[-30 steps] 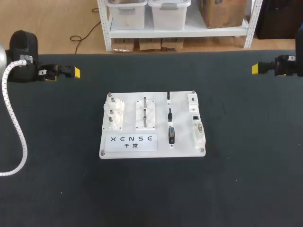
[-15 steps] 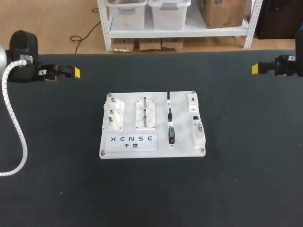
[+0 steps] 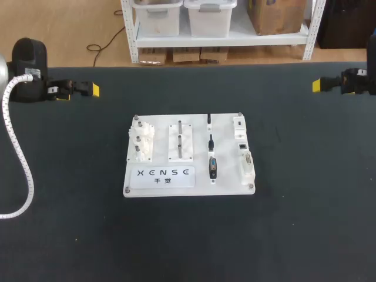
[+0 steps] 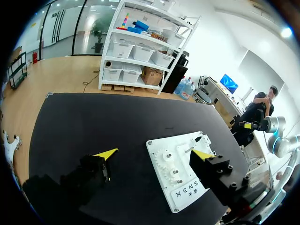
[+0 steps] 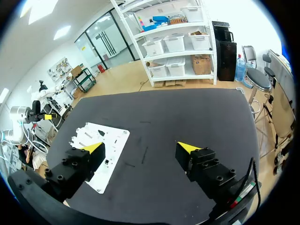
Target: Insert the USB connector, Ethernet cable, and multi-pin plug into their matching sockets one by one.
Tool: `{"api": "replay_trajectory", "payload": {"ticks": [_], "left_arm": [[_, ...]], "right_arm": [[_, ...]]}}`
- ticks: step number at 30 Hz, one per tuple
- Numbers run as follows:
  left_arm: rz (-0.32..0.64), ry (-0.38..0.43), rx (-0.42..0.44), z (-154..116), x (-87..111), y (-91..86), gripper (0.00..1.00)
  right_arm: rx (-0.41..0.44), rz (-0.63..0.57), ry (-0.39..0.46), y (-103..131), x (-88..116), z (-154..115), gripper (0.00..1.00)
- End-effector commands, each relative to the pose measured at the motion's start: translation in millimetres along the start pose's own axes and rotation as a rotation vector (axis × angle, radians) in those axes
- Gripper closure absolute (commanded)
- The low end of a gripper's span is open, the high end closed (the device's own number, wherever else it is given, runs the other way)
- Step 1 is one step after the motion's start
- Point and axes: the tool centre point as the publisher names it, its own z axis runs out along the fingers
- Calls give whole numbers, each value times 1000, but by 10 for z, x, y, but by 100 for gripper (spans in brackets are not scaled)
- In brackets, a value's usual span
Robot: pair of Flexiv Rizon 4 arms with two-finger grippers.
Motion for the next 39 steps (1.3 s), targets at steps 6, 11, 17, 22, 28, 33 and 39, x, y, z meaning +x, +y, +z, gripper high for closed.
{"api": "replay_trajectory", "payload": {"ticks": [6, 11, 17, 22, 28, 33, 39], "left_arm": [[0, 0, 0, 0, 0, 0, 0], [0, 0, 0, 0, 0, 0, 0], [0, 0, 0, 0, 0, 0, 0], [0, 0, 0, 0, 0, 0, 0], [0, 0, 0, 0, 0, 0, 0], [0, 0, 0, 0, 0, 0, 0], [0, 0, 0, 0, 0, 0, 0]], "right_arm": [[1, 0, 0, 1, 1, 1, 0], [1, 0, 0, 1, 1, 1, 0], [1, 0, 0, 1, 1, 1, 0], [1, 0, 0, 1, 1, 1, 0], [1, 0, 0, 1, 1, 1, 0], [131, -104, 40, 397, -302, 167, 0], [284, -138, 115, 845, -468, 415, 0]]}}
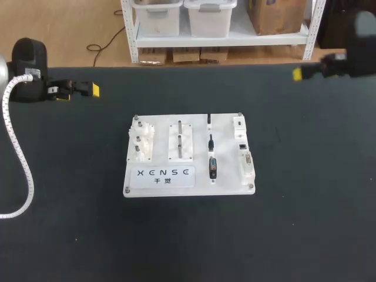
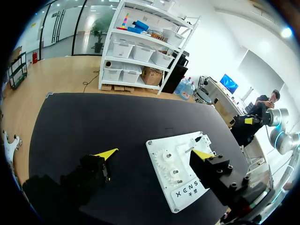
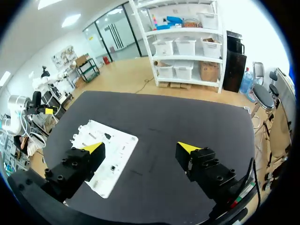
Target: Insert the USB connector, Ethernet cable, and multi-pin plug into their matching sockets one by one.
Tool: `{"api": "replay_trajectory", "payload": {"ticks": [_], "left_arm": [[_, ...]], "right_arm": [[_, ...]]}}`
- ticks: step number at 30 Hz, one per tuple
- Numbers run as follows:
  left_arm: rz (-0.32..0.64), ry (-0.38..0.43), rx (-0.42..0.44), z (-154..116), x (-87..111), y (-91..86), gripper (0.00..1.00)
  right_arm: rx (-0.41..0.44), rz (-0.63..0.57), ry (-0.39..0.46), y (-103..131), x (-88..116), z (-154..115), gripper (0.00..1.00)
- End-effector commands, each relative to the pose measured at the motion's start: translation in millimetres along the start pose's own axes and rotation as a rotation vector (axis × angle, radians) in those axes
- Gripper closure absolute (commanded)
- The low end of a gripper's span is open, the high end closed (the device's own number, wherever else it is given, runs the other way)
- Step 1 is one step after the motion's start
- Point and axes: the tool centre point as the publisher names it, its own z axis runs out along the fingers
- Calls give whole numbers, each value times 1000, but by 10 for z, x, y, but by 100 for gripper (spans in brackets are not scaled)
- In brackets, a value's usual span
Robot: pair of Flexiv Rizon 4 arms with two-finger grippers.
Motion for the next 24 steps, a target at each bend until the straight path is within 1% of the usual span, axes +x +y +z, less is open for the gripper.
{"api": "replay_trajectory", "payload": {"ticks": [1, 4, 7, 12, 15, 19, 24], "left_arm": [[0, 0, 0, 0, 0, 1, 0], [0, 0, 0, 0, 0, 1, 0], [0, 0, 0, 0, 0, 1, 0], [0, 0, 0, 0, 0, 1, 0], [0, 0, 0, 0, 0, 1, 0], [0, 0, 0, 0, 0, 1, 0], [0, 0, 0, 0, 0, 1, 0]], "right_arm": [[288, 0, 92, 418, -184, 236, 0], [353, -1, 142, 620, -171, 382, 0], [400, -9, 202, 813, -104, 571, 0], [446, -21, 294, 1053, 66, 955, 0], [448, -22, 331, 1127, 162, 1161, 0], [495, -24, 369, 1132, 303, 1414, 0], [502, 40, 418, 1109, 451, 1609, 0]]}}
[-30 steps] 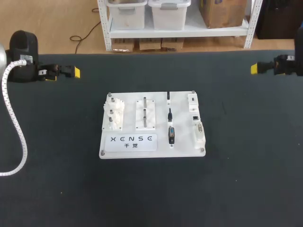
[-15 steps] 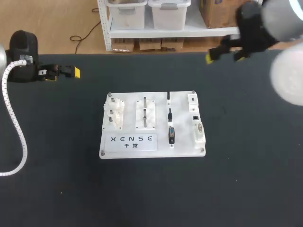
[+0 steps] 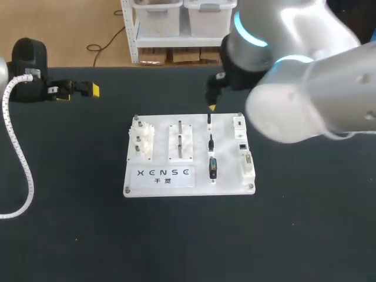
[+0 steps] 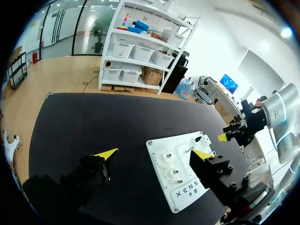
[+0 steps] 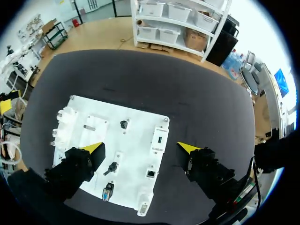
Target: Insert the USB connector, Ethernet cable, and multi-pin plug into their matching sockets one by one.
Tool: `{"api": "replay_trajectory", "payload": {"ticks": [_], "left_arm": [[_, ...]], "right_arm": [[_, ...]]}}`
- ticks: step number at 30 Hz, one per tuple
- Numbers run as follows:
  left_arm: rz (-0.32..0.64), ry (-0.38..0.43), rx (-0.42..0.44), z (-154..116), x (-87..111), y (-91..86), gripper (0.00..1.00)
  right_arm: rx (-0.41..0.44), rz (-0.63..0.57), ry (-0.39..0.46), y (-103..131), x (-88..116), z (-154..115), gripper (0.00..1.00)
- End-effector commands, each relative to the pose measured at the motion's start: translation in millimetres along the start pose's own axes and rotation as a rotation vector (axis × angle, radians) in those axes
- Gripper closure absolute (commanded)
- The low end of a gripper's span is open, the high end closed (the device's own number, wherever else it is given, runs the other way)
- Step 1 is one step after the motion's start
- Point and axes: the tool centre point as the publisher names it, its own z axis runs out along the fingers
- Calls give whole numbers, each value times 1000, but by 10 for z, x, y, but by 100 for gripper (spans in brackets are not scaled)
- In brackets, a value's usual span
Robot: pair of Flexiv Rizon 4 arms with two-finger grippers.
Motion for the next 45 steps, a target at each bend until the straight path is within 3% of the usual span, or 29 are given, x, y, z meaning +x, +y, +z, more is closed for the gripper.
{"api": "replay_trajectory", "payload": {"ticks": [1, 2, 19, 28, 35, 36, 38, 45], "left_arm": [[0, 0, 0, 0, 0, 0, 0], [0, 0, 0, 0, 0, 0, 0], [0, 0, 0, 0, 0, 0, 0], [0, 0, 0, 0, 0, 0, 0], [0, 0, 0, 0, 0, 0, 0], [0, 0, 0, 0, 0, 0, 0], [0, 0, 0, 0, 0, 0, 0], [0, 0, 0, 0, 0, 0, 0]], "right_arm": [[145, 35, 29, 105, -53, 279, 0], [114, 70, 14, 111, -51, 288, 0], [120, 52, 7, 102, -42, 289, 0], [90, 139, 79, 299, -119, 524, 0], [109, 165, 133, 323, -143, 690, 0], [114, 170, 142, 322, -150, 712, 2], [118, 177, 148, 317, -166, 743, 17], [120, 207, 174, 298, -231, 812, 29]]}}
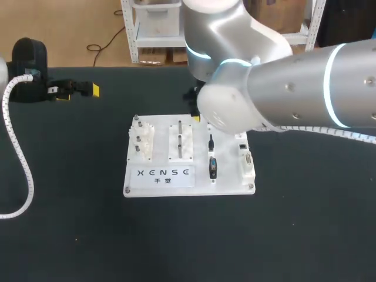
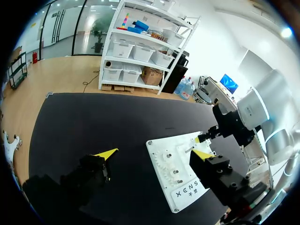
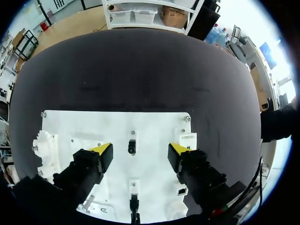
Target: Insert the USB connector, Ethernet cable, and multi-pin plug into their matching sockets one by one.
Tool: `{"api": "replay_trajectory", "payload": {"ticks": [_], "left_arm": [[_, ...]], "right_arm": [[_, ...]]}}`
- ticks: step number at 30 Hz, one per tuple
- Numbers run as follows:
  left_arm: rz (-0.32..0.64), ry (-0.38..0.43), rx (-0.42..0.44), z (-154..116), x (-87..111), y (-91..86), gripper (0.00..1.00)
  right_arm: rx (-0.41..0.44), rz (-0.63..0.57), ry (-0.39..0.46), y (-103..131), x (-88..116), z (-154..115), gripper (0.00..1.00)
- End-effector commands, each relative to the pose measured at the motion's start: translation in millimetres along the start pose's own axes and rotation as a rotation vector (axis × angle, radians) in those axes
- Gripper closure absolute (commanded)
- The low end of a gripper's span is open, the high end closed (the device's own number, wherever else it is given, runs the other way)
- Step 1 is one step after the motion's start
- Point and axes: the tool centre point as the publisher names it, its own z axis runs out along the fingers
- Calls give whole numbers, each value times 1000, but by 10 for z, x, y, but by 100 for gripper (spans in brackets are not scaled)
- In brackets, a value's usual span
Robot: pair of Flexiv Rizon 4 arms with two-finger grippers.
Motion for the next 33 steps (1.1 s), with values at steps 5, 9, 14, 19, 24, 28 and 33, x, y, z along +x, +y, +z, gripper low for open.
{"api": "replay_trajectory", "payload": {"ticks": [5, 9, 14, 19, 24, 28, 33], "left_arm": [[0, 0, 0, 0, 0, 1, 0], [0, 0, 0, 0, 0, 1, 0], [0, 0, 0, 0, 0, 1, 0], [0, 0, 0, 0, 0, 1, 0], [0, 0, 0, 0, 0, 1, 0], [0, 0, 0, 0, 0, 1, 0], [0, 0, 0, 0, 0, 1, 0]], "right_arm": [[6, 10, 51, 38, -87, 47, 48], [-1, 15, 66, 31, -74, 66, 56], [-9, 24, 87, 27, -53, 99, 62], [-15, 27, 93, 30, -49, 107, 68], [-25, 28, 95, 48, -47, 98, 74], [-27, 22, 97, 73, -26, 96, 78], [-27, 13, 96, 90, -14, 91, 85]]}}
